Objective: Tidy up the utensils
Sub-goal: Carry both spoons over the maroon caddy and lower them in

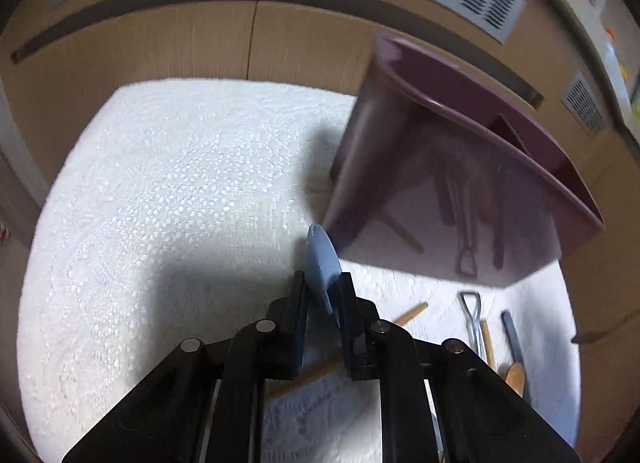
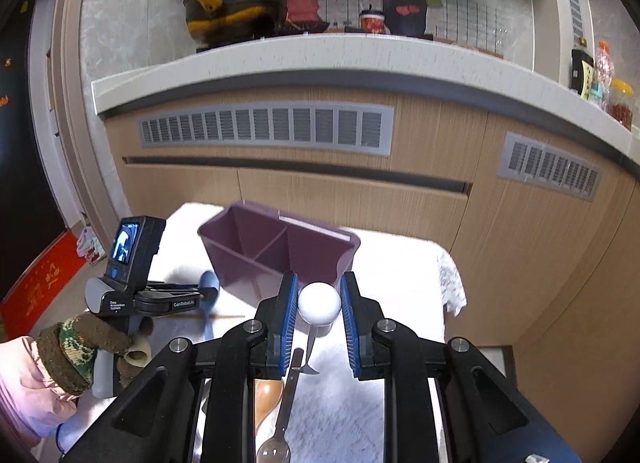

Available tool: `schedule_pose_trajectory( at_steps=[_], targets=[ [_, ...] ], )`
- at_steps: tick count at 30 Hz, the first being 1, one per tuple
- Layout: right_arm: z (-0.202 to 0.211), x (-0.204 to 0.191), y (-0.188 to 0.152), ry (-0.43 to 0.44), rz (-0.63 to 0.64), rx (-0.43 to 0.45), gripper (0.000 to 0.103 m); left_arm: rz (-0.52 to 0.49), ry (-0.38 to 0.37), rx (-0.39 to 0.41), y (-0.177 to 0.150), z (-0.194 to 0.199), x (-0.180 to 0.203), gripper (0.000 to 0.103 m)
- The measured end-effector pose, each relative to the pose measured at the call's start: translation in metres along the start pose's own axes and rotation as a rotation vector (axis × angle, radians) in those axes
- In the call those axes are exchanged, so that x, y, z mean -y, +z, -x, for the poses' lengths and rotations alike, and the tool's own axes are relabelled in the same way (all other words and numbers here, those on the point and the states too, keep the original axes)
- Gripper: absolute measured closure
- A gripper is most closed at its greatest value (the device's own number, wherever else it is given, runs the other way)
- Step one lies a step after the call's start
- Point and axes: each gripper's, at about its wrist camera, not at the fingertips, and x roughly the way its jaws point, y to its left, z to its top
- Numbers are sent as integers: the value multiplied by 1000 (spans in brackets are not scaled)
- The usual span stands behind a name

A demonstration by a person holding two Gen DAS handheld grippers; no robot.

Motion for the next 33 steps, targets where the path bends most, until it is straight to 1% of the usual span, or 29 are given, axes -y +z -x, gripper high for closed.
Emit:
schedule_pose_trajectory(
  at_steps=[4, 6, 8, 9, 11, 13, 15, 16, 17, 19, 21, 22, 24, 27, 29, 33],
  targets=[
    [-5, 0, -9, 6, -4, -26, 83, -66, 9, 84, -22, 32, 9, 92],
    [-6, 0, -12, 9, -9, -35, 83, -80, -2, 124, -28, 49, 13, 95],
    [-5, 0, -14, 13, -16, -36, 83, -86, -10, 175, -32, 71, 15, 95],
    [-3, 1, -14, 14, -21, -34, 83, -92, -16, 212, -33, 84, 16, 95],
    [4, 2, -11, 15, -26, -12, 83, -122, -12, 314, -33, 118, 24, 95],
    [12, 0, -4, 16, -23, 15, 83, -138, -23, 372, -20, 141, 33, 95],
    [26, -2, 11, 21, -18, 67, 83, -152, -41, 445, -3, 170, 36, 95],
    [33, -3, 20, 23, -15, 93, 83, -165, -51, 508, 9, 190, 42, 95],
    [40, -4, 29, 22, -12, 121, 83, -168, -51, 548, 19, 201, 44, 95],
    [55, -7, 53, 19, 6, 188, 83, -179, -55, 660, 43, 229, 55, 95],
    [64, -9, 77, -7, 25, 247, 83, -189, -46, 735, 60, 242, 65, 95],
    [65, -10, 85, -13, 35, 262, 83, -194, -41, 770, 70, 245, 70, 95],
    [61, -12, 100, -19, 51, 279, 83, -196, -35, 810, 87, 242, 74, 95],
    [40, -13, 110, -29, 63, 265, 83, -207, -10, 834, 105, 223, 76, 95],
    [21, -12, 111, -35, 64, 243, 83, -206, 0, 819, 112, 195, 74, 95],
    [-24, -5, 103, -15, 40, 157, 83, -174, 7, 760, 116, 141, 70, 95]
  ],
)
